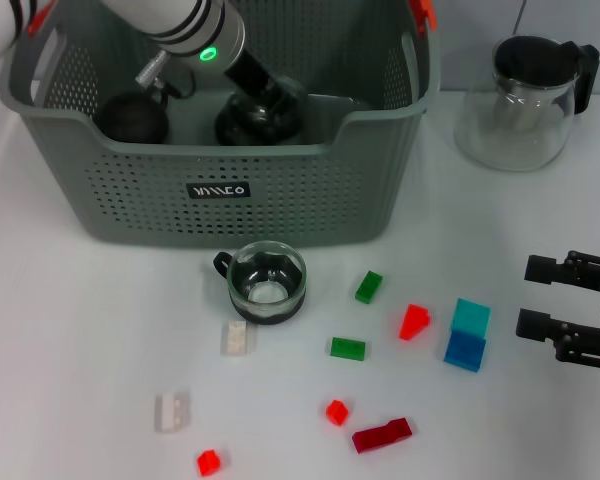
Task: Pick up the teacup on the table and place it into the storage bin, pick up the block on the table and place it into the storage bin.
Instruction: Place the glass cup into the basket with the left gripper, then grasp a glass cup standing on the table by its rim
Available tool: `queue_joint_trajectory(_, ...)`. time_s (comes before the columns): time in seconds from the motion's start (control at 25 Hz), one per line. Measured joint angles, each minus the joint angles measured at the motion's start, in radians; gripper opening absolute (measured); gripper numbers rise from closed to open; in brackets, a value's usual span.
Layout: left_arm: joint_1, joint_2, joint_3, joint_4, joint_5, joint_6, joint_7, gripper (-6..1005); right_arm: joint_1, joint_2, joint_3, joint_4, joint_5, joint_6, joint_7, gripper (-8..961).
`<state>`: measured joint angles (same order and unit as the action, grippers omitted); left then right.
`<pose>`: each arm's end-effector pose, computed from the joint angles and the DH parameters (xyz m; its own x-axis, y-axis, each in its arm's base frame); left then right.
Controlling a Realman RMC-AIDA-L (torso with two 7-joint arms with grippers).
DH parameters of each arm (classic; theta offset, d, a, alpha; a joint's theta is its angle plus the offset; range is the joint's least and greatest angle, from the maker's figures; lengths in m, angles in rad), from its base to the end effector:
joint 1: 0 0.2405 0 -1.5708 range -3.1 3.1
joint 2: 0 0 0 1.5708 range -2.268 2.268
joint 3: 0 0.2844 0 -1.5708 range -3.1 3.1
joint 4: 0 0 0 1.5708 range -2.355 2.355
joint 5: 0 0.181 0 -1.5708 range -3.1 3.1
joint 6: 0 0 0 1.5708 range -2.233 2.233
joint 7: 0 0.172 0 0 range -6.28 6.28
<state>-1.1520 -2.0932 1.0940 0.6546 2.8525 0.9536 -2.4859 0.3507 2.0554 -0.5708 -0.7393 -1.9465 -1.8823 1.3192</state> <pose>-0.1374 0.4940 -0.0586 0.8554 0.5134 -0.0687 0.3492 -0.6696 -0.6555 0.2764 0.2618 0.0035 0.7189 -0.2949 -0.6294 -0.4342 -0.8976 -0.0754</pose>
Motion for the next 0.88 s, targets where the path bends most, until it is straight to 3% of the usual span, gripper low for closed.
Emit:
queue_joint_trajectory(0.12, 0.044, -0.015, -0.090, 0.120, -0.071, 0.057, 0.046, 256, -0.002, -0.002, 0.000, 0.000, 0.001, 0.000, 0.000, 744)
queue_joint_trajectory(0.24, 0.156, -0.024, -0.238, 0.358, -0.334, 0.235, 0.186, 364, -0.005, -0.005, 0.001, 0.000, 0.004, -0.001, 0.000, 745)
queue_joint_trajectory(0.32, 0.208, -0.007, -0.306, 0.428, -0.520, 0.333, 0.243, 405, -0.006, -0.005, 0.002, 0.000, 0.006, -0.002, 0.000, 745)
queue_joint_trajectory(0.36, 0.249, 0.017, -0.346, 0.451, -0.682, 0.414, 0.273, 425, -0.006, -0.005, 0.002, 0.000, 0.006, -0.004, 0.000, 745)
queue_joint_trajectory(0.44, 0.312, 0.061, -0.391, 0.435, -0.892, 0.522, 0.316, 466, -0.004, -0.005, 0.002, 0.000, 0.006, -0.006, 0.000, 745)
queue_joint_trajectory(0.52, 0.378, 0.086, -0.453, 0.399, -1.061, 0.659, 0.399, 567, -0.003, -0.005, 0.002, 0.000, 0.005, -0.006, 0.000, 745)
queue_joint_trajectory(0.56, 0.401, 0.089, -0.483, 0.386, -1.102, 0.711, 0.435, 618, -0.003, -0.004, 0.002, 0.001, 0.003, -0.006, 0.001, 745)
queue_joint_trajectory(0.68, 0.479, 0.083, -0.584, 0.363, -1.150, 0.932, 0.604, 613, -0.001, -0.005, 0.002, 0.001, 0.002, -0.006, 0.001, 744)
queue_joint_trajectory(0.76, 0.523, 0.068, -0.584, 0.374, -1.090, 0.982, 0.687, 610, 0.001, -0.006, 0.002, 0.001, 0.003, -0.006, 0.007, 744)
queue_joint_trajectory(0.88, 0.591, 0.029, -0.523, 0.416, -0.954, 0.996, 0.802, 604, 0.007, -0.007, 0.002, 0.001, 0.004, -0.005, 0.024, 744)
